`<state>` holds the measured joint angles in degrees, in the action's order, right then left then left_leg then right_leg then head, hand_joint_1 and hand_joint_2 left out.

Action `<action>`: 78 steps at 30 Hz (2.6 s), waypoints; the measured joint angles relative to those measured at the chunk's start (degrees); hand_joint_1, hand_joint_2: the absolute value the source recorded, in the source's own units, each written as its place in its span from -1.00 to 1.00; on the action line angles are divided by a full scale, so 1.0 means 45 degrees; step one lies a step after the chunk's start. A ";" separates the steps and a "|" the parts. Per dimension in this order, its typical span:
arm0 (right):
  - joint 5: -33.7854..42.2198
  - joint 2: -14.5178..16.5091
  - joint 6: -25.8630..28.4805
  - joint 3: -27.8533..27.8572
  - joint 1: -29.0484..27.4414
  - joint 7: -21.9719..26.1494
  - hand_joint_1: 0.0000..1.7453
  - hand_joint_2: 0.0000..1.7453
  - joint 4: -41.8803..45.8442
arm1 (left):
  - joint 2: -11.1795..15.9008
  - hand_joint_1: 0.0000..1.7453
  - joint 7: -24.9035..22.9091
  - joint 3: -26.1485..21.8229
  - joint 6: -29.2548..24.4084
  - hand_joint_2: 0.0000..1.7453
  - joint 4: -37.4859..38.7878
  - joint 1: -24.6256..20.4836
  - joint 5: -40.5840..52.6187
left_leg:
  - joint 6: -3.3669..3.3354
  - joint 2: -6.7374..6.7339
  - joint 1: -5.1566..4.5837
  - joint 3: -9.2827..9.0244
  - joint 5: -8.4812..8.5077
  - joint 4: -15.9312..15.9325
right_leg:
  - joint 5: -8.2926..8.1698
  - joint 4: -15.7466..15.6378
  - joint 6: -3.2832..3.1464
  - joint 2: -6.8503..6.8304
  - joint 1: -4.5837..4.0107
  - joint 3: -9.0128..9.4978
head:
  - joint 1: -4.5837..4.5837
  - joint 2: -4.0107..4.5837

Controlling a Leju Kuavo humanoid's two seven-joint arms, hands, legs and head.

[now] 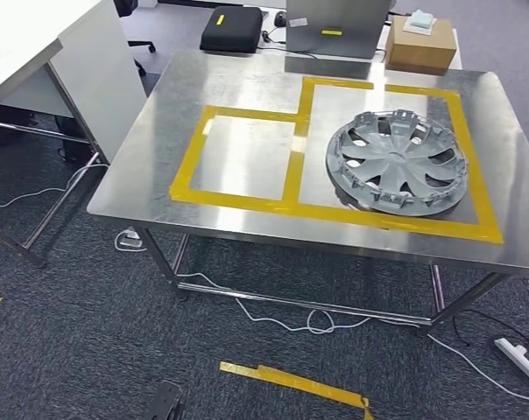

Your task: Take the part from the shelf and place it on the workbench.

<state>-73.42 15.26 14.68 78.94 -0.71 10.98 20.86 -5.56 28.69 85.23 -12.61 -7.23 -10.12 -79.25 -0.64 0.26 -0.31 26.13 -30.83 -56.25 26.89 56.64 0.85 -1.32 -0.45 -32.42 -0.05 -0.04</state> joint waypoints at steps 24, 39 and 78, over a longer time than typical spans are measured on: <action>-0.1288 -0.0019 0.1122 0.0028 0.0204 0.0546 -1.00 -1.00 -0.0544 | 0.0741 -1.00 0.1266 -0.0393 0.0895 -1.00 0.0046 0.0925 -0.1050 | 0.0283 -0.0012 0.0031 0.2131 -0.0710 -0.3479 | 0.0443 -0.0415 -0.0392 -0.0005 -0.0003 0.0753 | -0.0010 0.0000; -0.1317 0.0073 0.1121 0.0021 0.0307 0.0573 -1.00 -1.00 -0.0846 | 0.1060 -1.00 0.1077 -0.0429 0.0933 -1.00 0.0073 0.0994 -0.0992 | -0.0441 -0.0074 -0.0042 0.1190 0.1007 0.0212 | 0.1983 0.3389 0.0321 0.0244 0.0118 -0.0787 | 0.0060 0.0000; -0.2057 -0.0192 0.0327 -0.0106 0.0186 0.0668 -1.00 -1.00 -0.0858 | 0.1032 -1.00 0.0997 -0.0404 0.0784 -1.00 0.0085 0.1053 -0.1034 | 0.0137 -0.0022 0.0019 0.1864 0.1177 -0.0422 | 0.0993 -0.0255 0.0052 0.0341 0.0241 0.1267 | 0.0032 0.0000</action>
<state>-82.67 14.39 16.15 78.47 0.12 13.99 17.00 -0.91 33.18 83.41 -9.08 -6.85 -5.38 -83.90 -0.02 0.16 -0.22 34.52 -25.54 -58.15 31.36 55.49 1.09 0.22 0.64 -26.72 0.09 -0.04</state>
